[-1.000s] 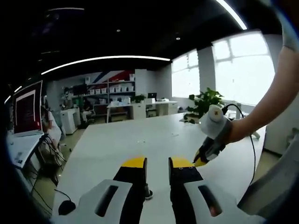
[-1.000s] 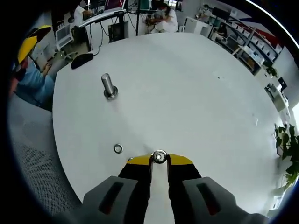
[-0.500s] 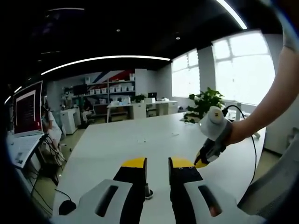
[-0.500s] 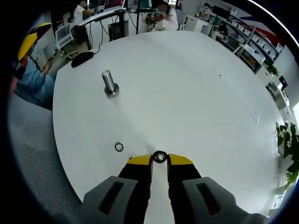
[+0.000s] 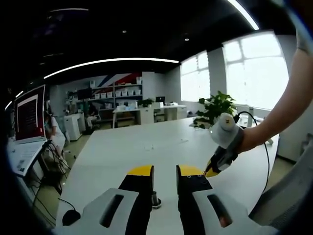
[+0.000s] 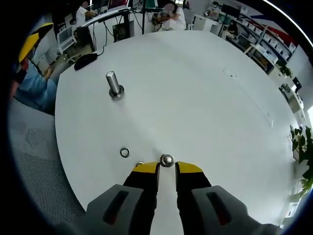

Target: Place the washer onto the threaded stud by aligning its center hole with the stud, sliding it down to the base, and recovering from edge contact or off-axis alignment until the washer reaches the visible bottom stop.

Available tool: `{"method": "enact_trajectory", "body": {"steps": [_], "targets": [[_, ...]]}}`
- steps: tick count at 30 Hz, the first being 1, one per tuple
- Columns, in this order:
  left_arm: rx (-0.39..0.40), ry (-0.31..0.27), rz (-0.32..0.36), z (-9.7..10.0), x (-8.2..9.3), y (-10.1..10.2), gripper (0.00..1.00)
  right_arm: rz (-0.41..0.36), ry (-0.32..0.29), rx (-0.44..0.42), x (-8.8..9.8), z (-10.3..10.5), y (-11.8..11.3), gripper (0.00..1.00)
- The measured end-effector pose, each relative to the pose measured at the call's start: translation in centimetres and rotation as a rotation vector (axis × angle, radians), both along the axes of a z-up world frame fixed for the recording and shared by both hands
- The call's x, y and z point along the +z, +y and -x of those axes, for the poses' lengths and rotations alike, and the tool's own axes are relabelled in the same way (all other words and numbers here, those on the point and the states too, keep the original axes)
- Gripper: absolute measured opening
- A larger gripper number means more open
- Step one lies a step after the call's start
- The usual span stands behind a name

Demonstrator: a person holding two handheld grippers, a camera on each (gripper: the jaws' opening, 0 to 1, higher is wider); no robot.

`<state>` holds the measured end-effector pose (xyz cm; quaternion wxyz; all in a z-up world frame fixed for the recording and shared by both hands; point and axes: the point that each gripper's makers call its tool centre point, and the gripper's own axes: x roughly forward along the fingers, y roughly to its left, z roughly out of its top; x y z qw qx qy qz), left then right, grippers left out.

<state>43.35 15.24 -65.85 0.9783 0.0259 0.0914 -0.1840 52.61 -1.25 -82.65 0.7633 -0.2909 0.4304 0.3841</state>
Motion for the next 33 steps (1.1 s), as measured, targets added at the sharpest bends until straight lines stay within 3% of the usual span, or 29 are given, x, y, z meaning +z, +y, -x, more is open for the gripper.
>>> {"method": "enact_trajectory", "body": {"steps": [20,33], "targets": [[0.0,0.0,0.006,0.0,0.0,0.0,0.17,-0.01,0.006,-0.02,0.5,1.1,-0.6,0.16],[-0.008,-0.013,0.01,0.0,0.4,-0.3,0.17,-0.011,0.03,-0.031,0.4,3.4,-1.0,0.16]]}}
